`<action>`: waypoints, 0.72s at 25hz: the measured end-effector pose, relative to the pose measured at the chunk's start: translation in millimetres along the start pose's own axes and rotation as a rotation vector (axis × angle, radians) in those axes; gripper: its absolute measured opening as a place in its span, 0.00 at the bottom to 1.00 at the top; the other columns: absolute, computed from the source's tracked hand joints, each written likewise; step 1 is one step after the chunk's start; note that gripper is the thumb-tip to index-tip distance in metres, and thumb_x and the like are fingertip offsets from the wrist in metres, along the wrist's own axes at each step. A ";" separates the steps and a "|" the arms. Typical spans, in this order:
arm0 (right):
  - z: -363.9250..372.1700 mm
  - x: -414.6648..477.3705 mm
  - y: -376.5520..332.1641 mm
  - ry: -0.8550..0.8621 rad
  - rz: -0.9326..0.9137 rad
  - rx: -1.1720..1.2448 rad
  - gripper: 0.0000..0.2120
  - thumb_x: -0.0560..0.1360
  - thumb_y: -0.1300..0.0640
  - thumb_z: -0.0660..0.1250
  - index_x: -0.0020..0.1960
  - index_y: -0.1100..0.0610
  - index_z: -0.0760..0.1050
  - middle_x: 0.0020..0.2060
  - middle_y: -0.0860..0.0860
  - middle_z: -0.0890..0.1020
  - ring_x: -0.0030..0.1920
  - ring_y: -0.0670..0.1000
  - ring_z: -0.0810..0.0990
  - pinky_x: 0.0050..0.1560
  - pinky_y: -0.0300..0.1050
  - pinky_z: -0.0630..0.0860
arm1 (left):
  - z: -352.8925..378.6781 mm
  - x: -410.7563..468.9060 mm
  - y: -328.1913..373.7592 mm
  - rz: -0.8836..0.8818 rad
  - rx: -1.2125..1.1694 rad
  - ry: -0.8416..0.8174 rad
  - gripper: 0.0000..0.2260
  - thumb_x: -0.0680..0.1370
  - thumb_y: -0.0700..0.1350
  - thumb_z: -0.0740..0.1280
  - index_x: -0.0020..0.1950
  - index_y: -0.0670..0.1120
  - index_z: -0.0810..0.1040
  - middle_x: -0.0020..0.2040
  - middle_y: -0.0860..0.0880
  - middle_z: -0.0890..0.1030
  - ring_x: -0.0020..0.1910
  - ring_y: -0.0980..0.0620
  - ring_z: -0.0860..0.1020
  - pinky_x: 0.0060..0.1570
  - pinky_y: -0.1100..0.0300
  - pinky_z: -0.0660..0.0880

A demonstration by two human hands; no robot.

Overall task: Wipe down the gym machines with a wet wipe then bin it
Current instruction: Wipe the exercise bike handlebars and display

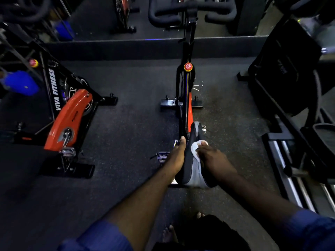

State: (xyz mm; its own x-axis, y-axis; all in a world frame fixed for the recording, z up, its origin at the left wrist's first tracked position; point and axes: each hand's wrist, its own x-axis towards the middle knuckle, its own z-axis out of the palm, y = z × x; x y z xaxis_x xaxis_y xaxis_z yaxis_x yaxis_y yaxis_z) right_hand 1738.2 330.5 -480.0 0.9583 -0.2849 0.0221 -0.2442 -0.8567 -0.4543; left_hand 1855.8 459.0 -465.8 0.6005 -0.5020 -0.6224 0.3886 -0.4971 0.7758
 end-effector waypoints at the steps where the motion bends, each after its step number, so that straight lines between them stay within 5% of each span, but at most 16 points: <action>1: -2.0 0.5 -4.6 -0.027 -0.005 -0.030 0.09 0.71 0.64 0.65 0.43 0.51 0.71 0.47 0.50 0.79 0.50 0.56 0.82 0.42 0.51 0.78 | -2.8 -6.1 3.5 0.006 0.015 0.006 0.45 0.70 0.83 0.52 0.60 0.47 0.83 0.59 0.43 0.85 0.61 0.43 0.83 0.69 0.44 0.75; 3: -15.0 4.3 -11.1 -0.110 0.002 -0.044 0.07 0.73 0.61 0.65 0.40 0.51 0.70 0.43 0.50 0.79 0.43 0.58 0.82 0.41 0.50 0.74 | -8.1 -17.6 18.9 0.050 0.044 -0.019 0.36 0.78 0.76 0.53 0.55 0.46 0.83 0.55 0.40 0.85 0.58 0.40 0.82 0.67 0.45 0.76; 6: -41.3 8.7 -4.4 -0.110 0.243 0.015 0.11 0.76 0.53 0.65 0.39 0.57 0.80 0.38 0.57 0.84 0.41 0.59 0.84 0.42 0.49 0.73 | -10.7 -29.0 41.0 0.108 0.026 -0.024 0.25 0.84 0.67 0.54 0.43 0.50 0.79 0.45 0.53 0.81 0.48 0.52 0.80 0.53 0.57 0.74; 9: -72.2 11.7 14.4 0.065 0.643 0.652 0.09 0.72 0.55 0.68 0.37 0.57 0.81 0.35 0.59 0.80 0.37 0.54 0.78 0.42 0.51 0.76 | 0.7 -23.8 63.2 0.167 -0.040 -0.001 0.24 0.85 0.64 0.56 0.41 0.48 0.78 0.39 0.52 0.79 0.39 0.55 0.76 0.40 0.59 0.70; 12: -119.8 10.2 41.8 0.143 0.771 1.265 0.05 0.76 0.59 0.67 0.47 0.60 0.80 0.40 0.60 0.79 0.38 0.56 0.79 0.38 0.49 0.79 | 22.9 -17.5 99.5 0.199 -0.045 -0.002 0.23 0.84 0.65 0.56 0.48 0.48 0.78 0.44 0.51 0.79 0.41 0.55 0.75 0.41 0.58 0.69; 14: -150.8 14.9 60.1 0.168 0.793 1.457 0.09 0.83 0.59 0.63 0.55 0.63 0.79 0.46 0.61 0.83 0.43 0.56 0.84 0.44 0.53 0.86 | 38.4 -1.0 125.1 0.231 -0.035 0.031 0.24 0.83 0.66 0.57 0.55 0.46 0.80 0.51 0.47 0.81 0.47 0.52 0.76 0.43 0.57 0.69; 18: -211.9 40.3 131.3 0.178 0.701 1.628 0.12 0.84 0.57 0.64 0.58 0.66 0.78 0.50 0.62 0.85 0.50 0.58 0.85 0.51 0.55 0.85 | 91.9 36.3 196.5 0.289 0.004 0.078 0.27 0.83 0.67 0.54 0.57 0.46 0.80 0.54 0.47 0.81 0.52 0.50 0.76 0.52 0.53 0.70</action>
State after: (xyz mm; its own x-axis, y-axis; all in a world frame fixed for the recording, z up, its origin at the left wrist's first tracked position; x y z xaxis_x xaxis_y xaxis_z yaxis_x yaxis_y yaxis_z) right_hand 1713.3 115.4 -350.0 0.6962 -0.5074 -0.5077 -0.0752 0.6519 -0.7546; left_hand 1889.8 278.0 -345.5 0.7376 -0.5677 -0.3656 0.1908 -0.3442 0.9193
